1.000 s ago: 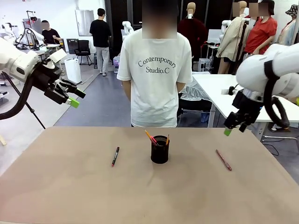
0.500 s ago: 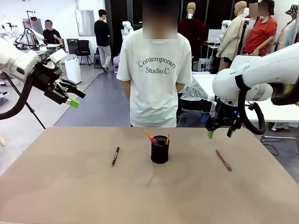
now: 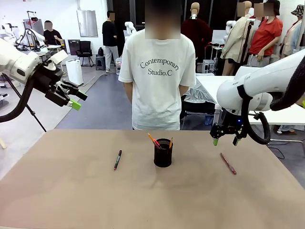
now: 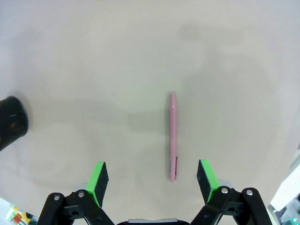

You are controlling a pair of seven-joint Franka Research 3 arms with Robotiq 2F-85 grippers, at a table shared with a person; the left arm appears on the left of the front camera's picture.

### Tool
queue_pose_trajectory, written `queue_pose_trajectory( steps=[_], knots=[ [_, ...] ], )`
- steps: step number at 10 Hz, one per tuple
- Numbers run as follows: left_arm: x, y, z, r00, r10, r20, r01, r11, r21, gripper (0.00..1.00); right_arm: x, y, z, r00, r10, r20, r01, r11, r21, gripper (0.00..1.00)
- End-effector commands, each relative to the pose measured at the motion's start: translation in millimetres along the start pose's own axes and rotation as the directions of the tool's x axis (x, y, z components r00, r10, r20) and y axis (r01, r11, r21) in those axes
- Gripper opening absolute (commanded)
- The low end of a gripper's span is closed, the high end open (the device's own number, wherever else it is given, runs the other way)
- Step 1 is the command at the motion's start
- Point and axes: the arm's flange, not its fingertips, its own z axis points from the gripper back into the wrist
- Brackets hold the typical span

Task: Place the pens into the pen holder.
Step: Pick up a writing instrument from the table and place it into the Pen holder.

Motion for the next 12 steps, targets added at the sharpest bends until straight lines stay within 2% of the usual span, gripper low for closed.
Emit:
queue_pose_trajectory(
  steps=[1,2,3,6,12],
  knots=[
    [-1,-2,3,1.0,0.003,0.003,-0.003,1.0,-0.007,1.0,-3,-2,-10,0.999,-0.037,0.006,0.037,0.999,-0.022,1.0],
    [-1,-2,3,1.0,0.003,0.003,-0.003,1.0,-0.007,1.0,-5,-3,-17,1.0,-0.029,-0.003,0.029,0.999,-0.027,1.0],
    [-1,-2,3,1.0,0.003,0.003,-0.003,1.0,-0.007,1.0,0,-3,-5,1.0,-0.006,-0.006,0.006,1.0,-0.001,1.0],
    [-1,-2,3,1.0,0.003,0.003,-0.003,1.0,-0.007,1.0,0,-3,-5,1.0,-0.006,-0.006,0.006,1.0,-0.001,1.0],
    [-1,-2,3,1.0,0.003,0.003,-0.003,1.0,-0.007,1.0,12,-5,-47,0.997,-0.037,-0.062,0.035,0.999,-0.03,1.0]
  ],
)
